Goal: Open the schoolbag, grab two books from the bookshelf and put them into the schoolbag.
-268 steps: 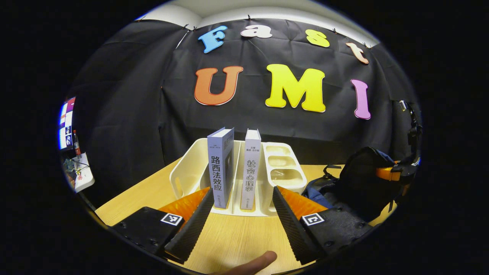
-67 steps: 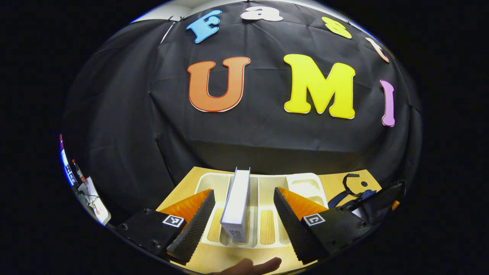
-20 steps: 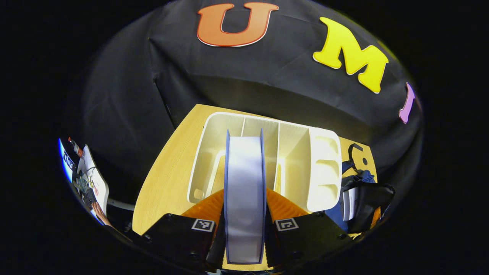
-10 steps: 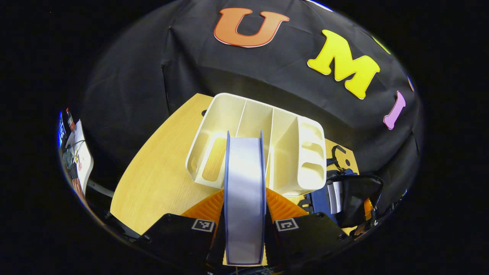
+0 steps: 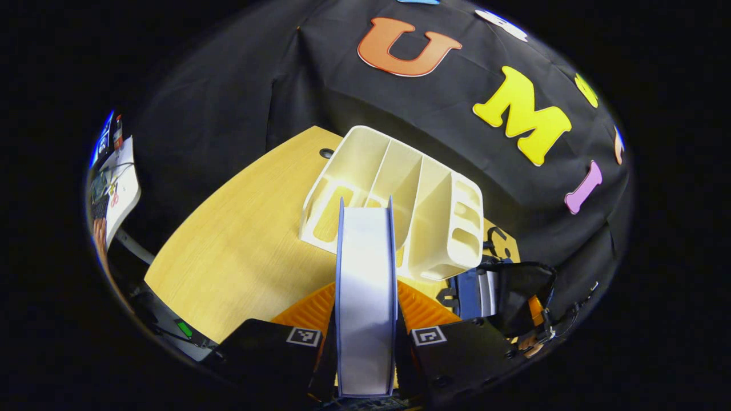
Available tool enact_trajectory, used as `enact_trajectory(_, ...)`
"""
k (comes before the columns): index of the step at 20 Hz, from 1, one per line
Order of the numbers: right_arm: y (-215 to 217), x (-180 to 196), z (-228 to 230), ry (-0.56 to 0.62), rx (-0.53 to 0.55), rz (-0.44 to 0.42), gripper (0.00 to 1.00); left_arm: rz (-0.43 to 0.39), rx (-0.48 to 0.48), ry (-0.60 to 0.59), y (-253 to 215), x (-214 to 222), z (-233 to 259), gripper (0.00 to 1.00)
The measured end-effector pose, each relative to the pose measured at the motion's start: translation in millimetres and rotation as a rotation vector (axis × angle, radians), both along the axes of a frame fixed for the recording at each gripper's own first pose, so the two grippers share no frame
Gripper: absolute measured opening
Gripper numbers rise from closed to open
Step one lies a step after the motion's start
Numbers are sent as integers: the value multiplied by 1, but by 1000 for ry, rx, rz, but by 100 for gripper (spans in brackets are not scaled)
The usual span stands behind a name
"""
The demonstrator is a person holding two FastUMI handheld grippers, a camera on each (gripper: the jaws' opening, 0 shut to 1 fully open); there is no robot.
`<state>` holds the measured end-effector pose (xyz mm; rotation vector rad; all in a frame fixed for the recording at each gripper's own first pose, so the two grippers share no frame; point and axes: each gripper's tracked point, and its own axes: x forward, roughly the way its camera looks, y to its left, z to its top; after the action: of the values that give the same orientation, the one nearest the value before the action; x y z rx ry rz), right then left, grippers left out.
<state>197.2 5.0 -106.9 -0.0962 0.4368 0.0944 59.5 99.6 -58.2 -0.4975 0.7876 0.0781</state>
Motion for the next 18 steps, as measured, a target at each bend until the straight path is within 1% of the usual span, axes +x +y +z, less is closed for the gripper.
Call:
enact_trajectory(4, -2, -1, 2, 0, -10, -2, 8, -3, -75, -26, -17, -7, 2, 44)
enact_trajectory(9, -3, -1, 0, 14, -20, 4, 8, -47, -180, -65, -48, -6, 6, 44)
enact_trajectory(12, -3, 0, 4, 16, -27, 17, 8, -65, -278, -65, -73, -3, 6, 44)
enact_trajectory(14, -2, 2, 5, 20, -23, 26, 8, -60, -342, -70, -84, 2, 4, 43)
enact_trajectory(18, 2, 5, 9, 24, -35, 50, 8, -69, -426, -63, -108, 7, -2, 44)
